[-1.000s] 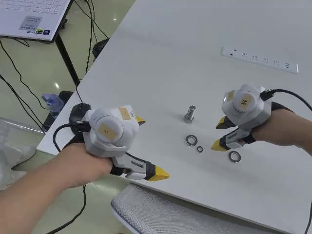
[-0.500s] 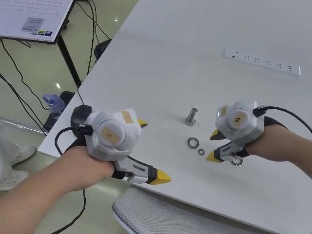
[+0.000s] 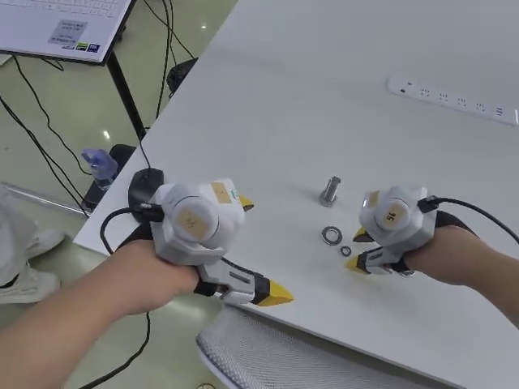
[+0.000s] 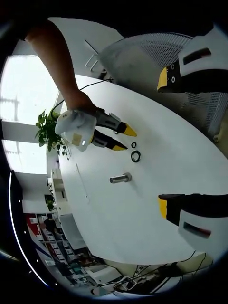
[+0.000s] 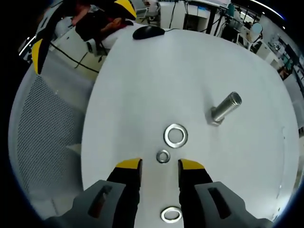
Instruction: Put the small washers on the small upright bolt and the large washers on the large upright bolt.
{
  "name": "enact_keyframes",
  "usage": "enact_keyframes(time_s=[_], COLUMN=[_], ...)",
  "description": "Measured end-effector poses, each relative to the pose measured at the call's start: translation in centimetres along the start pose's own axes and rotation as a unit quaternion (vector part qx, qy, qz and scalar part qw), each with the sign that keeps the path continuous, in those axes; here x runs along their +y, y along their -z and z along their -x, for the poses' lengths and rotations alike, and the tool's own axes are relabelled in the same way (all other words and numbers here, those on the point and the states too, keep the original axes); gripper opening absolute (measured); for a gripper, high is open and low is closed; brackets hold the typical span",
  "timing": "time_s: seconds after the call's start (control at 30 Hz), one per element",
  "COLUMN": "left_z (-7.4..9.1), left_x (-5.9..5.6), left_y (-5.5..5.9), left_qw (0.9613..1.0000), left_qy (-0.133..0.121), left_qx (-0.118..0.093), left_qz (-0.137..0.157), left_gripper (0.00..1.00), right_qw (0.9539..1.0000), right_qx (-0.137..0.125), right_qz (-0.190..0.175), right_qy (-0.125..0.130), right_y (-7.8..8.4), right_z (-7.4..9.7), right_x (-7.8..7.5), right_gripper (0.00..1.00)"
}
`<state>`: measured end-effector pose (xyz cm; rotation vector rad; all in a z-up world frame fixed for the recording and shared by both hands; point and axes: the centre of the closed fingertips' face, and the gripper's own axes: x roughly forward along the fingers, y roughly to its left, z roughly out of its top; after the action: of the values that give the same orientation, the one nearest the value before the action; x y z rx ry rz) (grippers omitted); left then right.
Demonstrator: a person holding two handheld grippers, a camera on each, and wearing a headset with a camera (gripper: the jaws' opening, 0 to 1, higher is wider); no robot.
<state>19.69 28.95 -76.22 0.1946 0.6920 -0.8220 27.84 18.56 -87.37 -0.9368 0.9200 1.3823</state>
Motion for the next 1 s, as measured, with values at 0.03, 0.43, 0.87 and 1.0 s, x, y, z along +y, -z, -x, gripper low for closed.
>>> enact_keyframes(time_s=[0.03, 0.43, 0.87, 1.0], left_z=[-0.03, 0.05, 0.05, 0.15], left_x=[0.00, 0.28, 0.29, 0.13], left_y=[-0.09, -0.41, -0.09, -0.14], left_qw=[1.0000, 1.0000, 1.0000, 0.9998], left_qy=[0.000, 0.003, 0.004, 0.007], left_qx=[-0.001, -0.007, -0.008, -0.014], left_qz=[-0.001, -0.002, 0.001, 0.007], left_gripper=[0.88, 0.87, 0.85, 0.85], right_qw=[1.0000, 0.9998, 0.9995, 0.9992], right_qx=[0.000, 0.013, 0.024, 0.031], right_qz=[-0.001, 0.014, 0.019, 0.024], right_qy=[0.000, 0.003, -0.002, -0.003], right_y=[-0.01, 0.05, -0.26, -0.31], right_z=[-0.08, -0.55, -0.71, -0.80], right_x=[-0.07, -0.09, -0.14, -0.14], right_gripper=[0.32, 0.30, 0.26, 0.23])
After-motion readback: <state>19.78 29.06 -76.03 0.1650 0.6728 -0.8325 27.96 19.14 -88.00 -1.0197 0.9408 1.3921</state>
